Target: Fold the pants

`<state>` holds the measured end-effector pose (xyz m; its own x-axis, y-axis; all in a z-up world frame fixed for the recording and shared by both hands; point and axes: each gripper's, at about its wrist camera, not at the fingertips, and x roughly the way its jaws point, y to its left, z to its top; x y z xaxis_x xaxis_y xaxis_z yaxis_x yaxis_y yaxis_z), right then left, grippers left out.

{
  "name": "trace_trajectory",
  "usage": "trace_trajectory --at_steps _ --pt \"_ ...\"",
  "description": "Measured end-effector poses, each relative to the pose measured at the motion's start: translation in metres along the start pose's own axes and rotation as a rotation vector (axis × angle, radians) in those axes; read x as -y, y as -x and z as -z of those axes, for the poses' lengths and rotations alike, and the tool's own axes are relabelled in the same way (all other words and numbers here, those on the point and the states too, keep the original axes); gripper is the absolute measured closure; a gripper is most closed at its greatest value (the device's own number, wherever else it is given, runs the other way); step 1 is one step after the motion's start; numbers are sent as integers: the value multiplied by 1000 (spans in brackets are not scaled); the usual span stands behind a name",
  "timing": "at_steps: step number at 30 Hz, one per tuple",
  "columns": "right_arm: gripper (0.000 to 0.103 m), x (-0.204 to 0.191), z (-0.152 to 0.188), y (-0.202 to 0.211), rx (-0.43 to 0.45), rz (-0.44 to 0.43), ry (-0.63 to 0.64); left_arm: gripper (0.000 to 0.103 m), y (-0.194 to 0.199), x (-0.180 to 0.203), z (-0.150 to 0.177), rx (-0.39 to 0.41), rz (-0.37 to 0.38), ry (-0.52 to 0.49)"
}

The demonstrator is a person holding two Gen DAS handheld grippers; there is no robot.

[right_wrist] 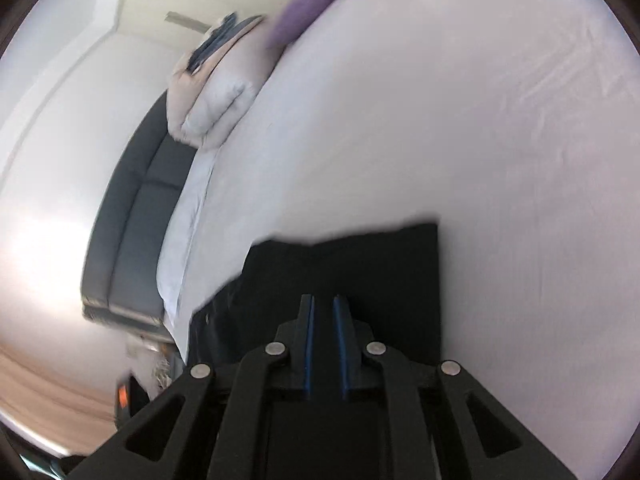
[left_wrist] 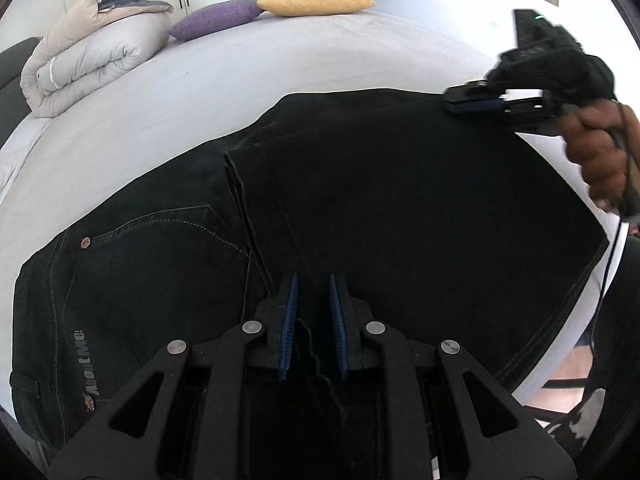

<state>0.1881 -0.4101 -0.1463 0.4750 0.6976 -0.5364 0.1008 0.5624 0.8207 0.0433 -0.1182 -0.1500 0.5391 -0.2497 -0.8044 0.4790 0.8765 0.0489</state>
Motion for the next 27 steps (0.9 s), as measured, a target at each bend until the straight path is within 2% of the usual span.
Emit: trace_trajectory --at_steps 1,5,12,18,23,27 --pt "103 4 1 -4 -15 19 -12 87 -1 -3 0 -5 7 12" --pt "103 7 19 0 -47 20 18 87 3 -20 8 5 28 26" --pt "102 4 93 21 -121 -24 22 87 4 -26 16 29 27 39" --pt "102 -3 145 39 -114 -23 2 87 11 -29 22 47 44 61" --pt "103 3 155 38 -104 -21 -9 87 12 -34 27 60 45 65" --pt "103 11 158 35 -62 -44 28 87 17 -40 32 86 59 97"
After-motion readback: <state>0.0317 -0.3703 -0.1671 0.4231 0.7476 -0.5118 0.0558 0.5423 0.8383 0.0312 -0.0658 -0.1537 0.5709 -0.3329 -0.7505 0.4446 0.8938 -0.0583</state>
